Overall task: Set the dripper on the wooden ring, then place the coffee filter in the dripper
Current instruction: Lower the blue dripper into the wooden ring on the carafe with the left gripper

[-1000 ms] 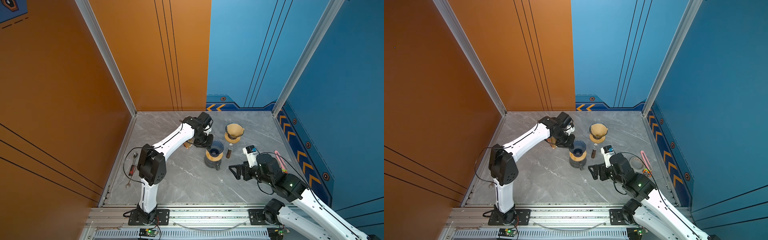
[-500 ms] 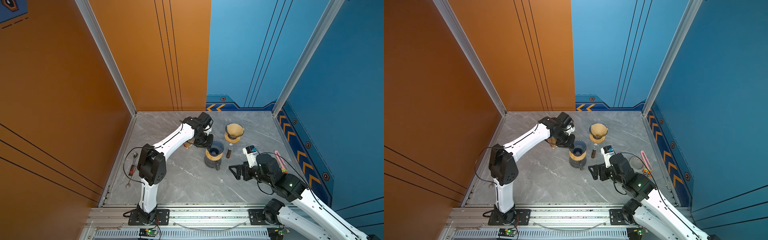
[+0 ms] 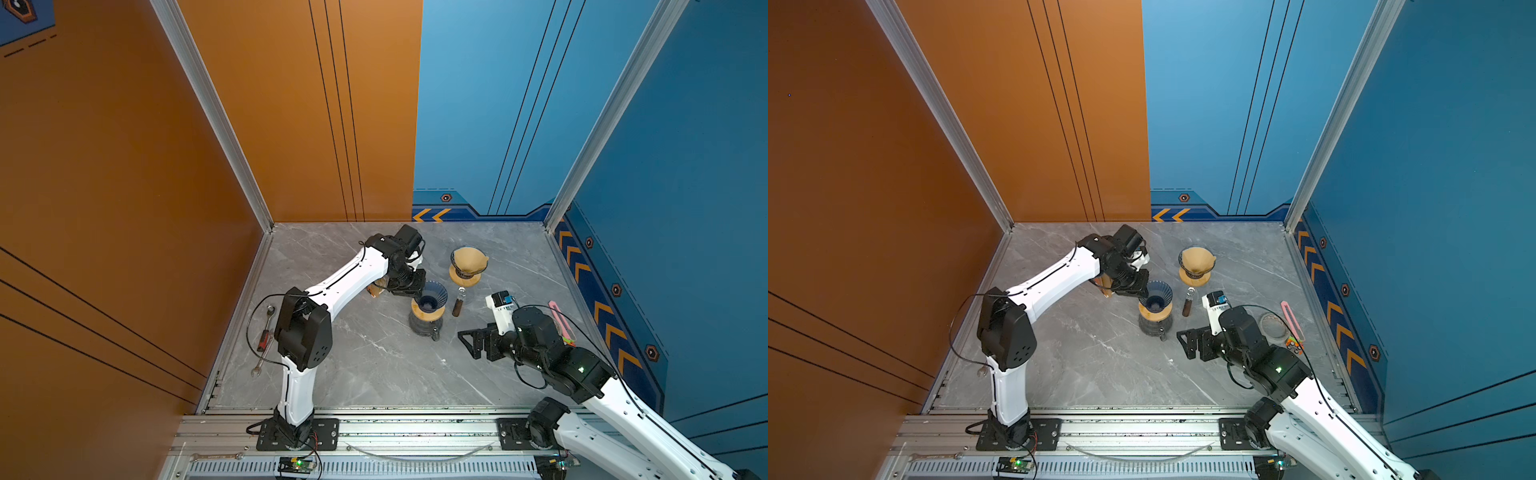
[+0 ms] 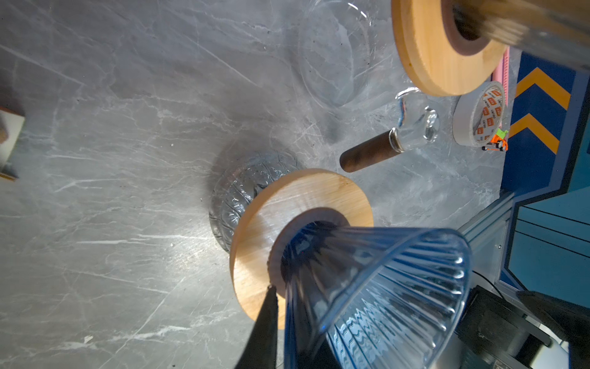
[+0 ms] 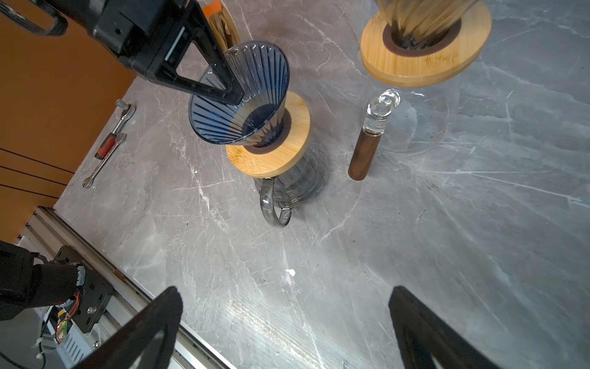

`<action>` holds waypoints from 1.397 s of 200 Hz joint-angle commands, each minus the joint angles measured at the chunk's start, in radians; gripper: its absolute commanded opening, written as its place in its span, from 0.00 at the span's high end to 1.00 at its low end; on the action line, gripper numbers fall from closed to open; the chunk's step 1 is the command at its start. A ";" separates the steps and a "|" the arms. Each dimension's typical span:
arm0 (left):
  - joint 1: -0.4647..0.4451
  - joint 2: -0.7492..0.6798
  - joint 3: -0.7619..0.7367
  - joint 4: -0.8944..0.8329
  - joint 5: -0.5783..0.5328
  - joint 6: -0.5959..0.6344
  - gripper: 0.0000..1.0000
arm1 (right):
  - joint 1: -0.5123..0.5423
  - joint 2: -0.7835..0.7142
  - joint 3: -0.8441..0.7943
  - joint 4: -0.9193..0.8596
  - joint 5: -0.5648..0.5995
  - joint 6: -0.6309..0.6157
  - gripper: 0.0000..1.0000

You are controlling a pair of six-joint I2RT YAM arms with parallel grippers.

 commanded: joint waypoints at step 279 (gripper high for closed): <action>0.007 -0.041 0.009 0.011 0.057 -0.012 0.83 | -0.008 0.003 -0.029 0.022 -0.016 0.005 0.00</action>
